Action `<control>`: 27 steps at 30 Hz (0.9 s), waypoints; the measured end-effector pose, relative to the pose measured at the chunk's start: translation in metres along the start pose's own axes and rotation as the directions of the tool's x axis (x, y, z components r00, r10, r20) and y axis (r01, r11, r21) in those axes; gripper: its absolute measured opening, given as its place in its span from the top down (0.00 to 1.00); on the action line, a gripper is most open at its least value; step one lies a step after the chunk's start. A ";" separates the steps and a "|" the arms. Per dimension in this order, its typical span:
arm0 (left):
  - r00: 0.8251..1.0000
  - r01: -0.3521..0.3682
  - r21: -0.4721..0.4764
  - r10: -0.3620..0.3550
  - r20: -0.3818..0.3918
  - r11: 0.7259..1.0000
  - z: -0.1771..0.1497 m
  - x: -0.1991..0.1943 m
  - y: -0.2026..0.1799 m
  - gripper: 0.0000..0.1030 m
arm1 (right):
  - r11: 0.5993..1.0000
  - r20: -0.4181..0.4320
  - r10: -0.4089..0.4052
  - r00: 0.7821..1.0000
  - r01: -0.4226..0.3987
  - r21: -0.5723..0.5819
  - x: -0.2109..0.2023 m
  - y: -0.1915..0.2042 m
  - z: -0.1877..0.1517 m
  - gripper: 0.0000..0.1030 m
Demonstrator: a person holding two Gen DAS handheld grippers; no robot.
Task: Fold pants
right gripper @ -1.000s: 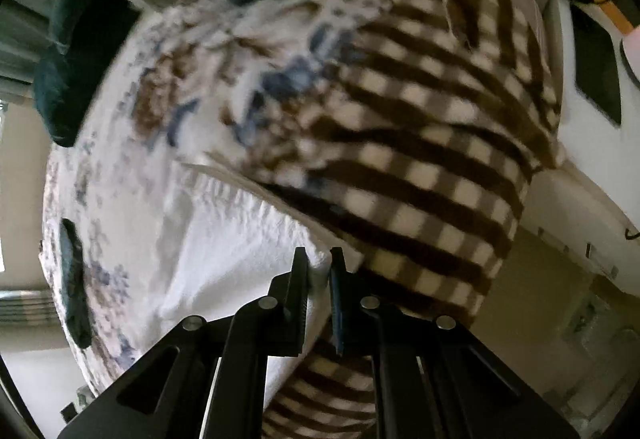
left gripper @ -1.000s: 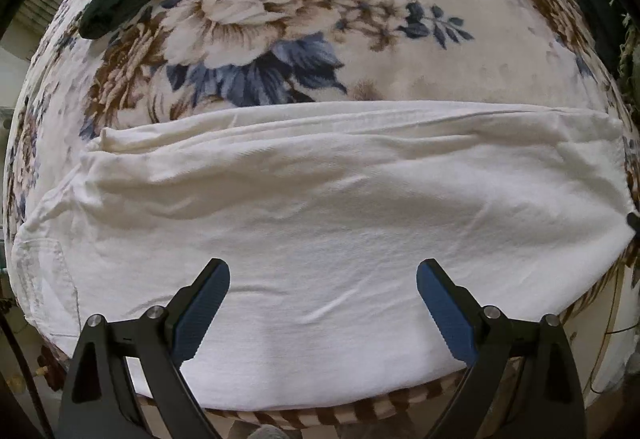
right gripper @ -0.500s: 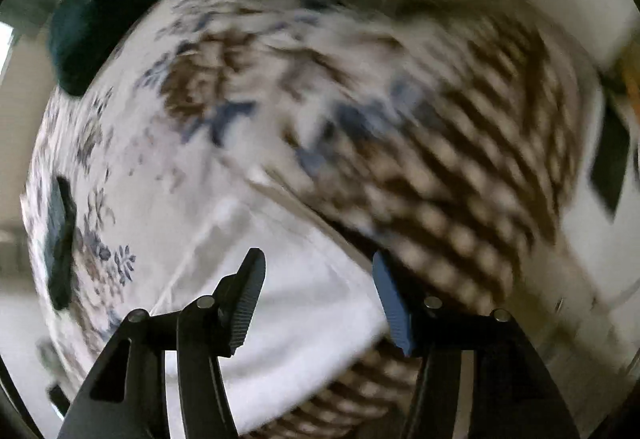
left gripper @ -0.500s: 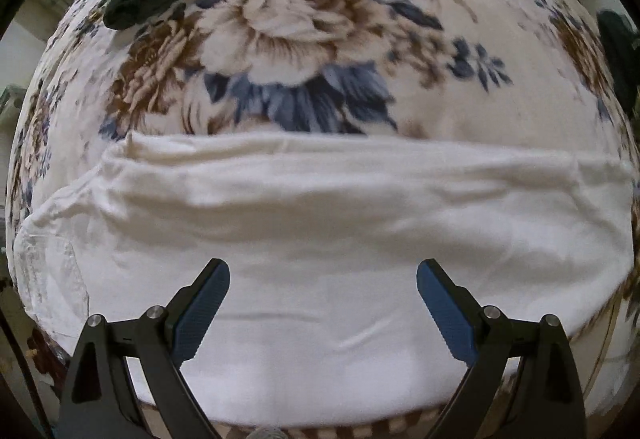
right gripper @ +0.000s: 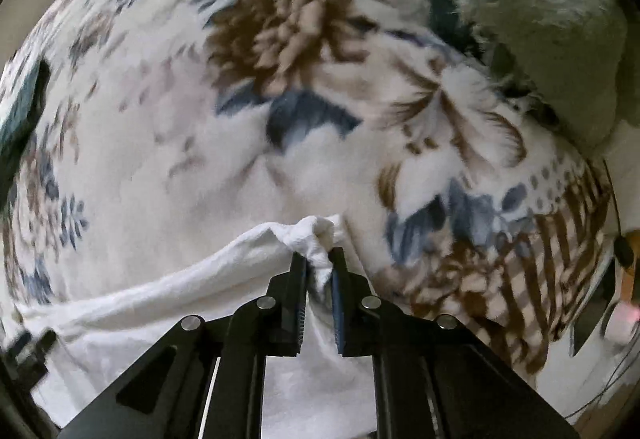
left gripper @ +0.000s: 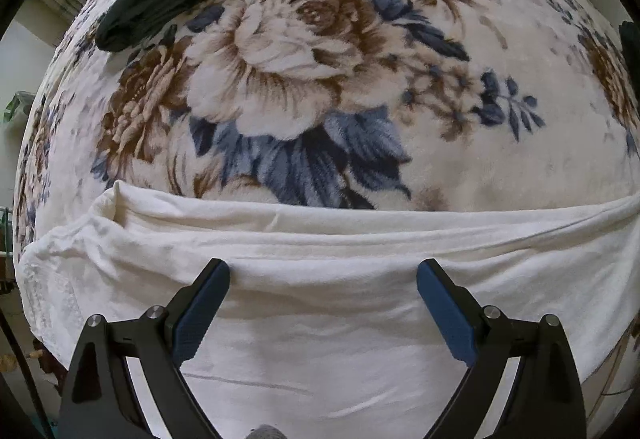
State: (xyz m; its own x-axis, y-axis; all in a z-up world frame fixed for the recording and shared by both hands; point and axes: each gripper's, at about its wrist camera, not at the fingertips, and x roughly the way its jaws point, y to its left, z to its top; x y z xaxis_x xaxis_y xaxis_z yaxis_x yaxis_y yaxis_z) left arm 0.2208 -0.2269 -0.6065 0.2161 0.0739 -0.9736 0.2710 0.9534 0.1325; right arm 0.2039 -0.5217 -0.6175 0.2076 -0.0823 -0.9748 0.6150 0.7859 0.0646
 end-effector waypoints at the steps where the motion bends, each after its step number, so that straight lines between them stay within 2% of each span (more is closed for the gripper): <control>1: 1.000 0.002 -0.003 -0.002 -0.005 1.000 0.006 0.004 0.006 0.07 | 1.000 0.001 0.001 1.000 -0.001 0.027 0.000 -0.003 0.000 0.89; 3: 1.000 -0.004 -0.009 0.004 -0.008 1.000 0.012 0.006 0.016 0.07 | 0.997 -0.018 0.004 1.000 -0.002 0.075 0.006 -0.010 0.002 0.89; 5: 1.000 -0.006 -0.023 0.006 0.001 1.000 0.013 0.002 0.026 0.07 | 0.991 -0.107 0.043 0.993 -0.029 0.130 0.023 -0.020 0.005 0.88; 7: 1.000 -0.012 -0.041 0.012 0.014 0.999 0.010 -0.005 0.043 0.07 | 0.986 -0.176 0.084 0.981 -0.056 0.159 0.027 -0.026 0.009 0.80; 8: 1.000 -0.020 -0.050 0.021 0.018 0.999 0.008 -0.008 0.050 0.07 | 0.988 -0.182 0.082 0.980 -0.055 0.146 0.020 -0.025 0.009 0.77; 10: 0.998 -0.054 -0.069 0.056 0.023 0.996 0.003 -0.013 0.063 0.07 | 0.995 -0.147 0.085 0.985 -0.075 0.071 -0.009 -0.015 0.010 0.57; 12: 0.997 -0.075 -0.083 0.077 0.018 0.994 -0.004 -0.012 0.073 0.07 | 0.991 -0.113 0.113 0.987 -0.120 -0.064 -0.035 0.012 0.006 0.52; 14: 0.996 -0.091 -0.107 0.091 -0.006 0.990 -0.012 -0.003 0.081 0.07 | 0.940 -0.160 0.165 0.973 -0.204 -0.273 -0.045 0.061 -0.003 0.52; 16: 0.996 -0.089 -0.137 0.083 -0.045 0.987 -0.022 0.006 0.087 0.07 | 0.832 -0.237 0.170 0.956 -0.268 -0.486 -0.038 0.118 -0.018 0.52; 18: 0.995 -0.086 -0.158 0.077 -0.059 0.984 -0.028 0.010 0.093 0.07 | 0.710 -0.268 0.112 0.957 -0.266 -0.652 -0.021 0.169 -0.032 0.52; 19: 0.995 -0.087 -0.162 0.078 -0.062 0.983 -0.029 0.012 0.096 0.07 | 0.655 -0.270 0.077 0.960 -0.253 -0.713 -0.015 0.196 -0.039 0.52; 21: 0.995 -0.088 -0.168 0.078 -0.063 0.982 -0.034 0.014 0.100 0.07 | 0.553 -0.291 0.014 0.957 -0.250 -0.794 0.001 0.224 -0.049 0.53; 23: 0.995 -0.077 -0.180 0.065 -0.072 0.981 -0.039 0.018 0.103 0.07 | 0.431 -0.321 -0.055 0.946 -0.267 -0.862 0.018 0.246 -0.063 0.65; 24: 0.995 -0.072 -0.183 0.058 -0.079 0.980 -0.041 0.021 0.103 0.07 | 0.406 -0.319 -0.076 0.945 -0.263 -0.875 0.022 0.249 -0.066 0.85; 25: 0.995 -0.070 -0.184 0.055 -0.083 0.980 -0.040 0.023 0.105 0.07 | 0.411 -0.328 -0.093 0.940 -0.264 -0.873 0.027 0.251 -0.064 0.90; 26: 0.995 -0.066 -0.185 0.051 -0.084 0.980 -0.040 0.024 0.105 0.07 | 0.441 -0.344 -0.081 0.935 -0.276 -0.854 0.027 0.250 -0.059 0.92; 27: 0.995 -0.064 -0.186 0.048 -0.086 0.980 -0.041 0.025 0.105 0.07 | 0.498 -0.363 -0.042 0.931 -0.296 -0.815 0.025 0.245 -0.048 0.94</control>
State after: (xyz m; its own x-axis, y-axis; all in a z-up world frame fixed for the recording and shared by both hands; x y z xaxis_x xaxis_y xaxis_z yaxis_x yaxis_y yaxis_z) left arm 0.2160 -0.1126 -0.6242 0.1475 0.1449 -0.9784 0.0770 0.9845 0.1574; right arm 0.3235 -0.3019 -0.6362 -0.1088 0.1131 -0.9876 -0.3756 0.9152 0.1462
